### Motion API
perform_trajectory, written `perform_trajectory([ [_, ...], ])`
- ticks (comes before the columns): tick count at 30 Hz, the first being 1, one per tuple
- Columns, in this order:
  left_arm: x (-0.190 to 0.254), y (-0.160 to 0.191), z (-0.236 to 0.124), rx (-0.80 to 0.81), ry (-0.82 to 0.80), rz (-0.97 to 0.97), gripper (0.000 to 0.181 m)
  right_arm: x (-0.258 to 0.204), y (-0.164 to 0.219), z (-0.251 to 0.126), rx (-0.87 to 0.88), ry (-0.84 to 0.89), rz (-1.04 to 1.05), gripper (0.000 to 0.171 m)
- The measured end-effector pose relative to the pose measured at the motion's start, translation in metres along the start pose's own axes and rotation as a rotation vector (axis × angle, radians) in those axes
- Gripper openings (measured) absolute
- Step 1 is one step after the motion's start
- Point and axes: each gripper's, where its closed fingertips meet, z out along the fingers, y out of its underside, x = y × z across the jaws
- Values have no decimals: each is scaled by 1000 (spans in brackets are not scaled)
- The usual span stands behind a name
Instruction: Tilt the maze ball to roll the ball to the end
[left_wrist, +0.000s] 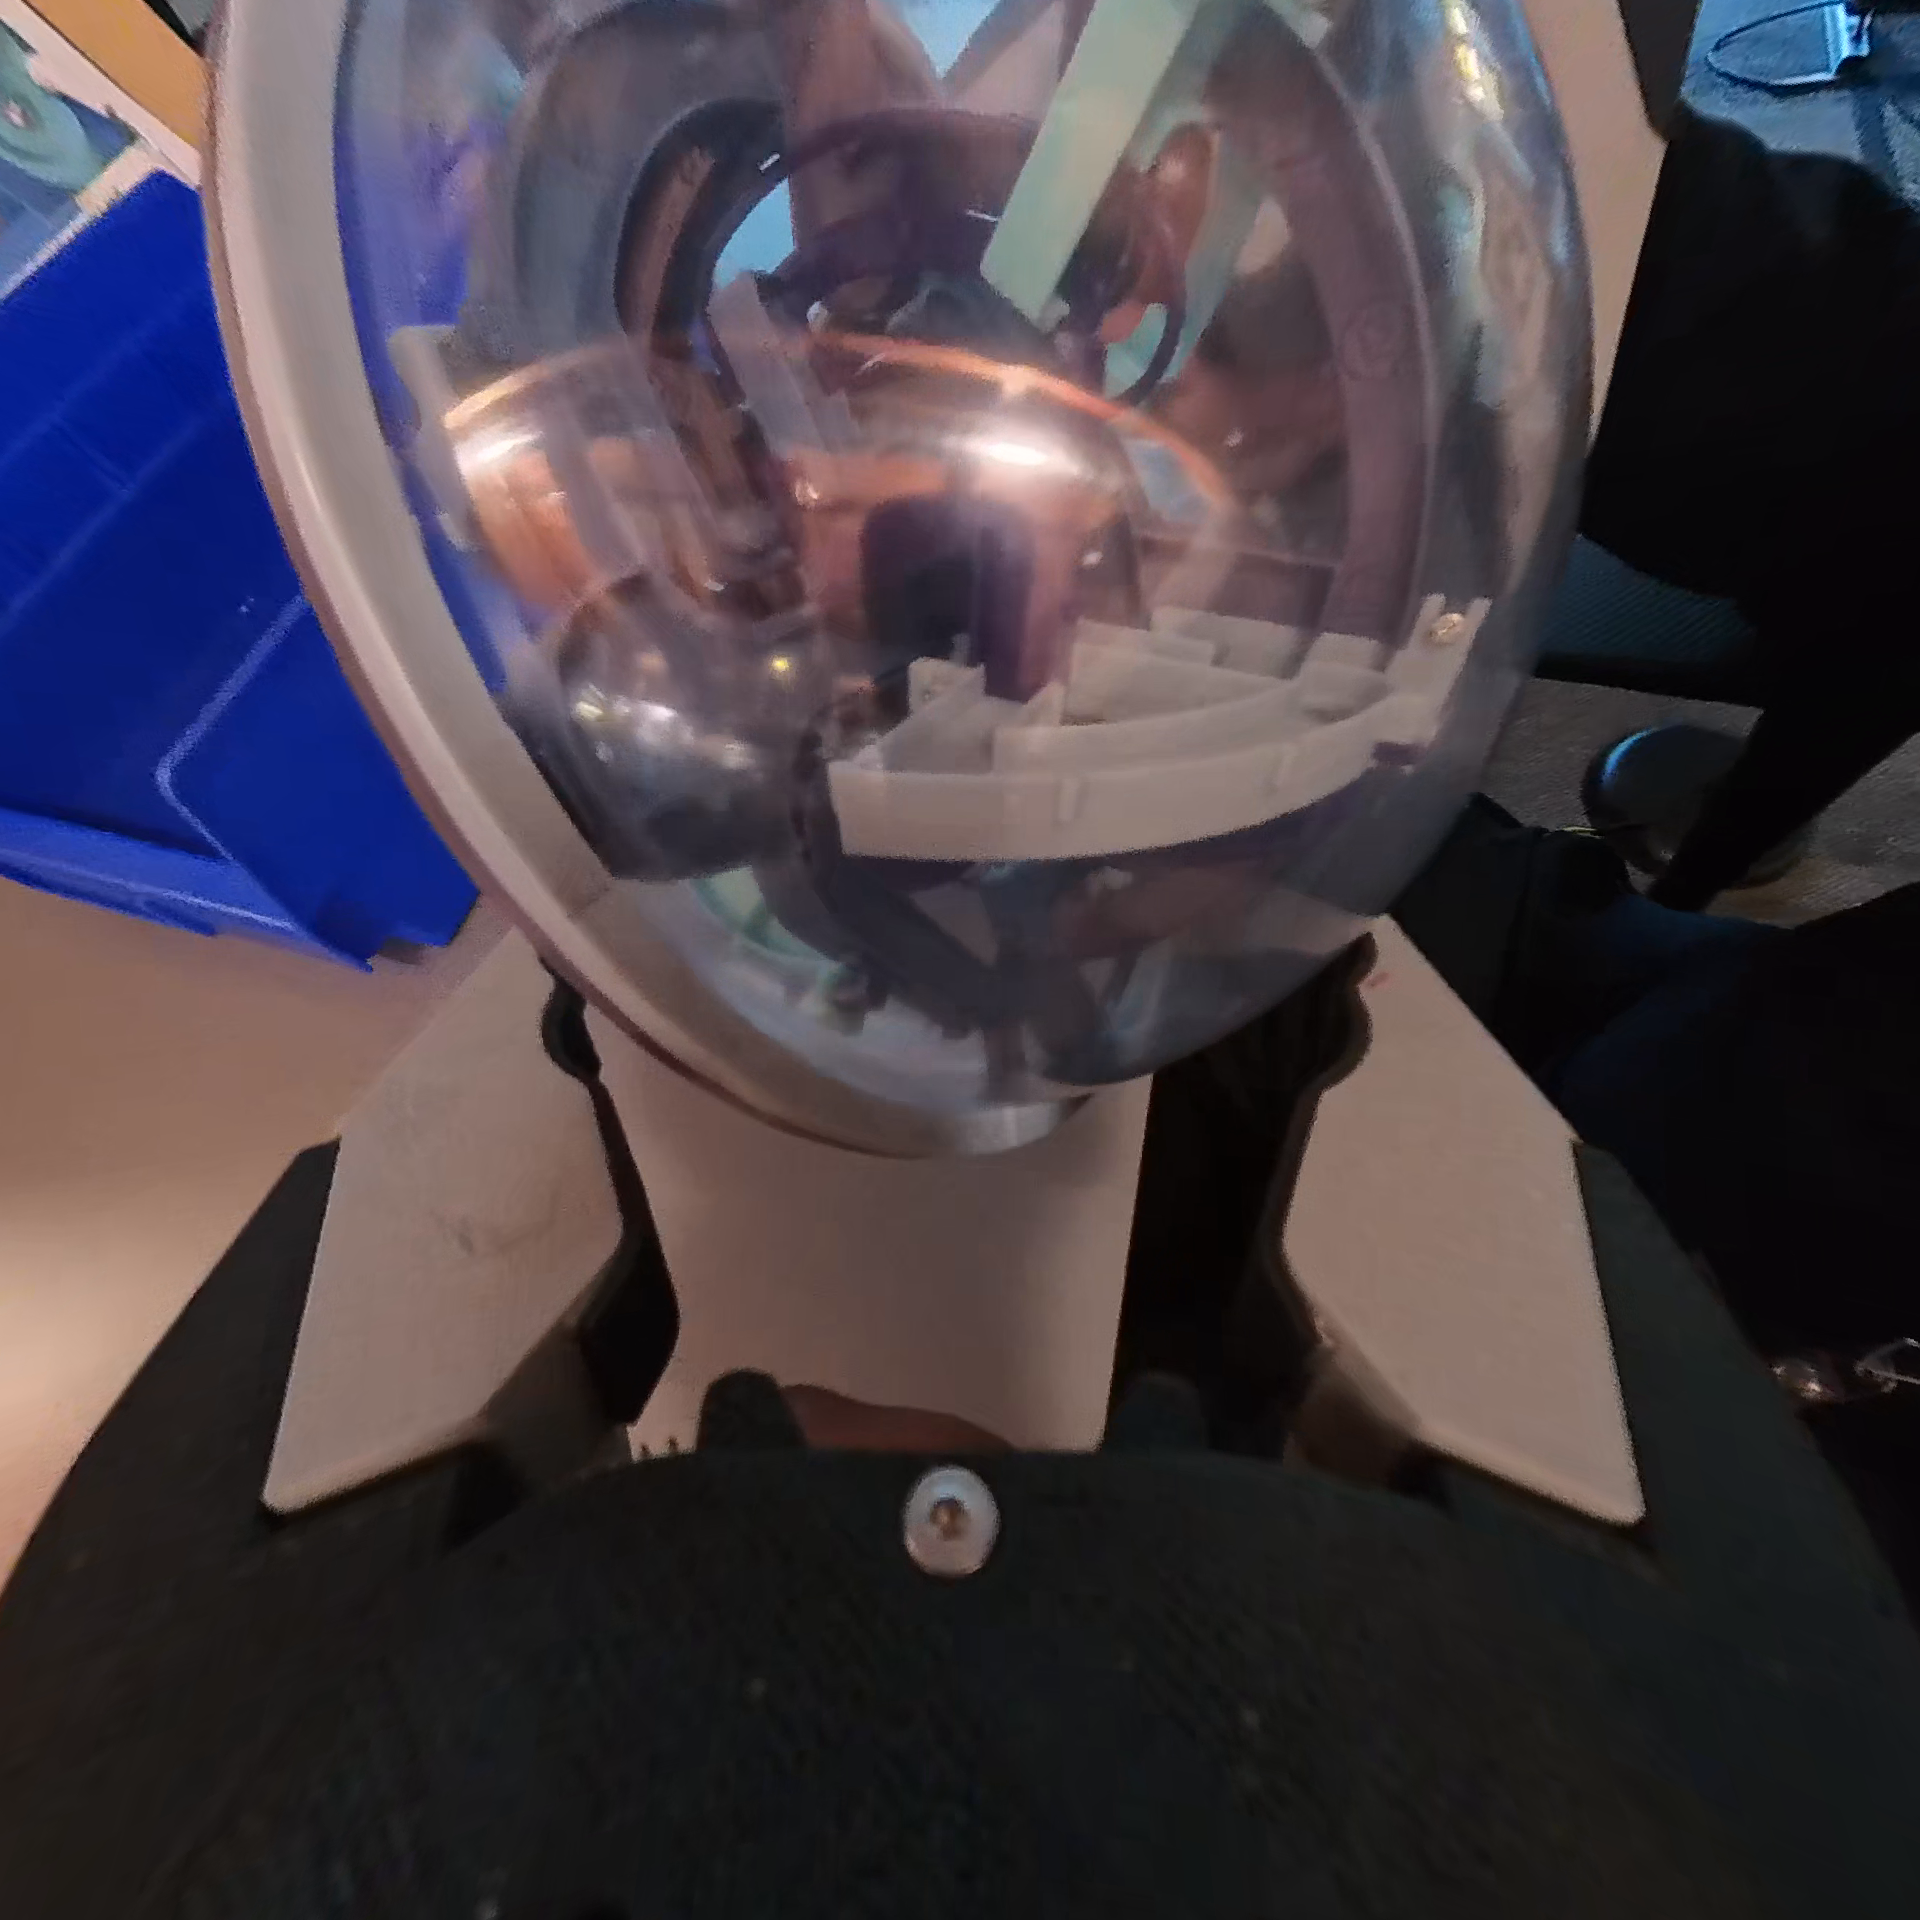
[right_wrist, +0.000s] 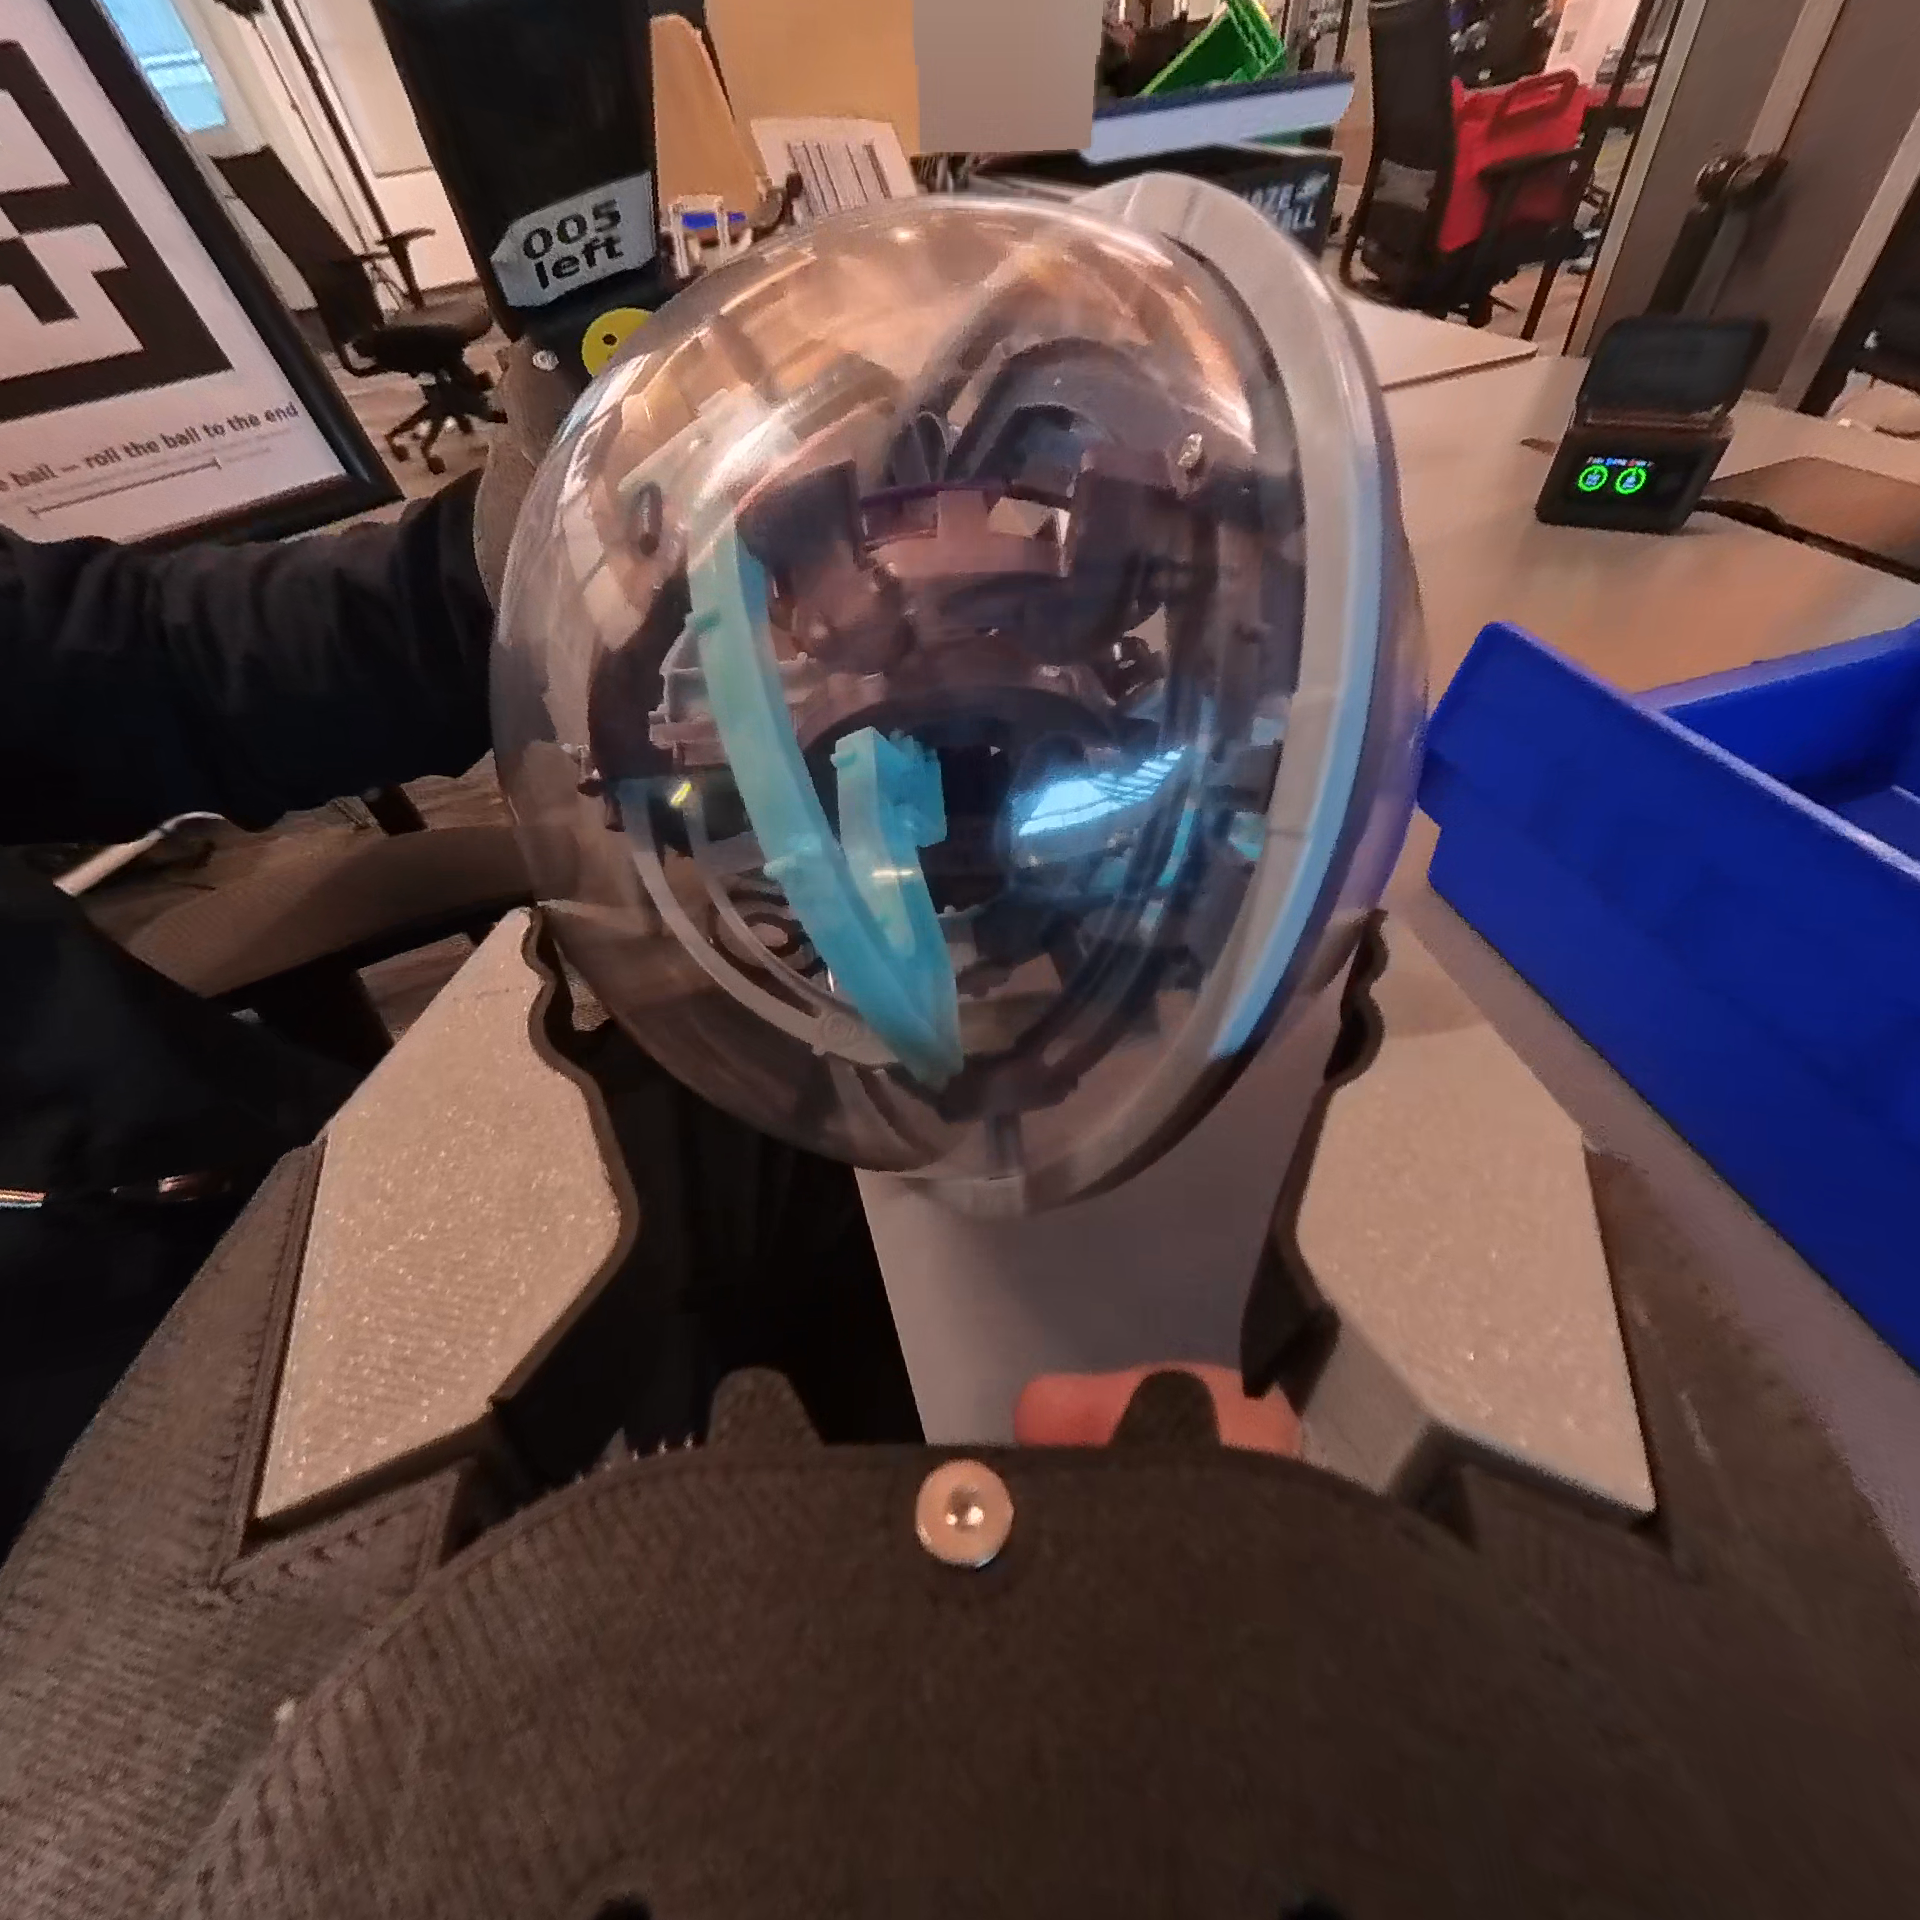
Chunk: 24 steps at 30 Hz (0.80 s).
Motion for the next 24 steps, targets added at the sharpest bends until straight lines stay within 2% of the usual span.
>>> perform_trajectory([
  [24, 2, 41, 19, -76, 54, -97, 139, 8, 40, 17, -110, -34, 113, 142],
])
